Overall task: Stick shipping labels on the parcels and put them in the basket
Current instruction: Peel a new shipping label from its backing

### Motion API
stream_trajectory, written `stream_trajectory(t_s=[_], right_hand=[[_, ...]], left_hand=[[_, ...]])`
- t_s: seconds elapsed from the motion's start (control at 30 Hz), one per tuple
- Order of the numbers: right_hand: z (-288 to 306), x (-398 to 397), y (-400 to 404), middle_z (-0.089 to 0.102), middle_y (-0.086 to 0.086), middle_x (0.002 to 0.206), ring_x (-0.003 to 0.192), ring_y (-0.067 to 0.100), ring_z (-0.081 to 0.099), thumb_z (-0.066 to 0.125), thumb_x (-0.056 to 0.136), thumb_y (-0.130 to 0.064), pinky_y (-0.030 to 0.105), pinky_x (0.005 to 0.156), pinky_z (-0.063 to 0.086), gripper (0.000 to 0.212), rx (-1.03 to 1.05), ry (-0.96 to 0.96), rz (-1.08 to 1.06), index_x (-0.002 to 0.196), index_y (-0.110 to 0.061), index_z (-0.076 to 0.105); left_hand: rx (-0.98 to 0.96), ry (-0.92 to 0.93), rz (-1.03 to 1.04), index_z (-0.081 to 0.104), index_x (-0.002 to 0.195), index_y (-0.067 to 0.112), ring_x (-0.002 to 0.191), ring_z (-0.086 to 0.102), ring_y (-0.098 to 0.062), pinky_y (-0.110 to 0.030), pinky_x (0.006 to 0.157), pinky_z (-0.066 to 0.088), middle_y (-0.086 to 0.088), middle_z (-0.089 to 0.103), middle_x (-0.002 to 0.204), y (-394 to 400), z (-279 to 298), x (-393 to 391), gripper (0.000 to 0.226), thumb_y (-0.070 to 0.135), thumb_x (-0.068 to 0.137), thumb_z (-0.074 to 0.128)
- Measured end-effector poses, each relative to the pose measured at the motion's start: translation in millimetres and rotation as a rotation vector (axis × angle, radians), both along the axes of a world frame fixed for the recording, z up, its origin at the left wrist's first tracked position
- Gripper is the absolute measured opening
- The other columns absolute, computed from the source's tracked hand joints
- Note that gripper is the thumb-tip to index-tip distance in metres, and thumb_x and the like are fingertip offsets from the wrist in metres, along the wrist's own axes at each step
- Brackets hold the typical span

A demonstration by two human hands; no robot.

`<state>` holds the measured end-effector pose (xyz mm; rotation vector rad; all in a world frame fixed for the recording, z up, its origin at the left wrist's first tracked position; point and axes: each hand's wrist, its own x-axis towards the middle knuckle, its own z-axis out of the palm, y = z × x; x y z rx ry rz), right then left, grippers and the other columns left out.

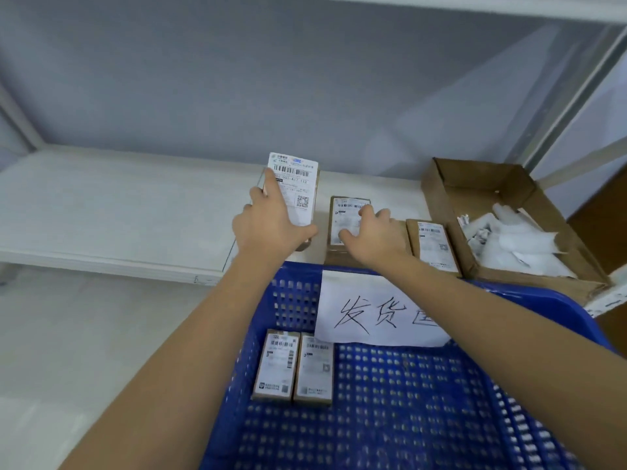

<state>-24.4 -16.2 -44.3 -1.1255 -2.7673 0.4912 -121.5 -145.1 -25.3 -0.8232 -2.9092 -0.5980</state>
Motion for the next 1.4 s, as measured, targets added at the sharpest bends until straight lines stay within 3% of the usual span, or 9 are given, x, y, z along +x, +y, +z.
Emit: stream_trajectory(t_s=[0.27, 0.4, 0.6, 0.83, 1.03, 1.4], right_hand=[[4, -42, 12, 0.038, 0.017, 0.131, 0.118, 0.033, 0.042, 0.038, 0.093, -0.057, 0.041, 0.087, 0.043, 0.061, 0.175, -0.219, -0.019, 0.137, -0.017, 0.034], [-6, -52, 15, 0.033, 0.021, 0.137, 0.120, 0.039, 0.044, 0.035, 0.088, -0.067, 0.046, 0.094, 0.046, 0.073, 0.139, -0.342, -0.052, 0.142, -0.019, 0.026], [-23, -53, 15, 0.029, 0.022, 0.142, 0.119, 0.040, 0.047, 0.043, 0.084, -0.070, 0.047, 0.091, 0.050, 0.080, 0.096, -0.375, -0.067, 0.142, -0.017, 0.025], [-32, -53, 13, 0.029, 0.021, 0.139, 0.114, 0.036, 0.050, 0.053, 0.082, -0.065, 0.037, 0.074, 0.047, 0.077, 0.052, -0.280, -0.093, 0.137, -0.017, 0.028], [-18, -43, 13, 0.034, 0.016, 0.131, 0.112, 0.034, 0.047, 0.055, 0.084, -0.059, 0.036, 0.075, 0.040, 0.077, 0.024, -0.065, -0.046, 0.141, -0.020, 0.021], [22, 30, -14, 0.033, 0.014, 0.127, 0.108, 0.033, 0.045, 0.060, 0.080, -0.059, 0.033, 0.072, 0.036, 0.073, 0.151, -0.010, 0.064, 0.132, -0.017, 0.032]], left_hand=[[0.034, -0.020, -0.030, 0.007, 0.151, 0.016, 0.106, 0.056, -0.030, -0.032, 0.072, 0.037, -0.011, 0.047, 0.128, 0, -20, -19, 0.111, 0.056, 0.069, 0.071], [0.020, -0.020, -0.034, 0.008, 0.150, 0.015, 0.104, 0.057, -0.029, -0.033, 0.072, 0.039, -0.011, 0.047, 0.128, 3, -28, -19, 0.110, 0.056, 0.070, 0.072], [-0.015, 0.000, -0.056, 0.010, 0.149, 0.015, 0.103, 0.057, -0.028, -0.032, 0.068, 0.037, -0.011, 0.046, 0.127, 7, -34, -15, 0.107, 0.057, 0.072, 0.071], [-0.019, 0.005, -0.048, 0.010, 0.149, 0.015, 0.104, 0.057, -0.028, -0.032, 0.069, 0.037, -0.011, 0.045, 0.128, 9, -38, -14, 0.107, 0.057, 0.072, 0.071], [0.033, 0.016, -0.035, 0.010, 0.149, 0.016, 0.103, 0.057, -0.028, -0.032, 0.067, 0.038, -0.011, 0.046, 0.128, 8, -35, -9, 0.106, 0.057, 0.071, 0.070], [0.065, -0.047, -0.030, 0.011, 0.149, 0.016, 0.106, 0.057, -0.030, -0.035, 0.070, 0.041, -0.013, 0.046, 0.129, -3, -25, 42, 0.107, 0.062, 0.071, 0.069]])
